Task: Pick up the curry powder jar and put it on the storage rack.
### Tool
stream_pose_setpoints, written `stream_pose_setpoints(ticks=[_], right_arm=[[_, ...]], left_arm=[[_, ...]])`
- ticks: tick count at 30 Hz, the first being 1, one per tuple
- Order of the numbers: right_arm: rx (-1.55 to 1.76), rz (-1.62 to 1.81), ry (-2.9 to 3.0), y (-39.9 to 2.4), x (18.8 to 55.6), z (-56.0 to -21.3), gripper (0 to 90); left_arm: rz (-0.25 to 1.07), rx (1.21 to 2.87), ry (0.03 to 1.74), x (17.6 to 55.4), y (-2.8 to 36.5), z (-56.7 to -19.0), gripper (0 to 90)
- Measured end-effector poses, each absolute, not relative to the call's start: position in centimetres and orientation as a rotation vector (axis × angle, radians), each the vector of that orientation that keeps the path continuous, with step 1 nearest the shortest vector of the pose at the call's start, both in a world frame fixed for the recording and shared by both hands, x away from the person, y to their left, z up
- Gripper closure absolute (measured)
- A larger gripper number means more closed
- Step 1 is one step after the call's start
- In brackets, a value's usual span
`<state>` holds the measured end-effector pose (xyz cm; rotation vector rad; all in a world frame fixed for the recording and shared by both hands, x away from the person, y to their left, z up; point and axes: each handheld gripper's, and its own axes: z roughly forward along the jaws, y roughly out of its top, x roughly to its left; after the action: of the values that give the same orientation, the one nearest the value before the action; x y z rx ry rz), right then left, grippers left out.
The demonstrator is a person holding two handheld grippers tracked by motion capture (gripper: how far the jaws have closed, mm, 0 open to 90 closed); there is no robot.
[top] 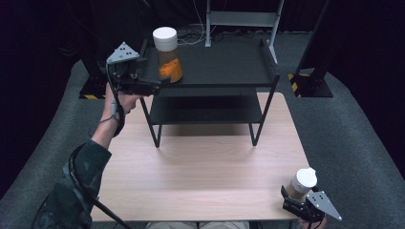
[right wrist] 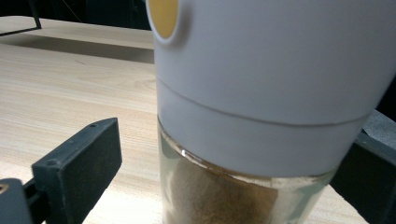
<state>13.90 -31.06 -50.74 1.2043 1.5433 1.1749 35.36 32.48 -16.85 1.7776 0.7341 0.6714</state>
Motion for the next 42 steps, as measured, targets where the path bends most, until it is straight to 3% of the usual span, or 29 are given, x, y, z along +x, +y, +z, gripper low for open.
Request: stream_pose_setpoints(ticks=[10,20,31,42], right_arm=[[1.209,1.173,1.545,-31.0,13.9,-50.7,0.4],[1.210,1.171,1.547,-31.0,14.0,-50.6,0.4],[1.213,1.169,1.547,-31.0,14.0,-50.6,0.4],[1.210,1.172,1.548,-31.0,14.0,-50.6,0.4]], left_arm=[[0.662,1.865,0.751,33.2,33.0,-20.9,0.0],[0.529,1.956,0.801,31.9,34.2,-27.0,0.0],[0.357,1.976,0.956,31.5,36.0,-35.0,0.1],[0.360,2.027,1.109,29.9,34.9,-41.3,0.0]])
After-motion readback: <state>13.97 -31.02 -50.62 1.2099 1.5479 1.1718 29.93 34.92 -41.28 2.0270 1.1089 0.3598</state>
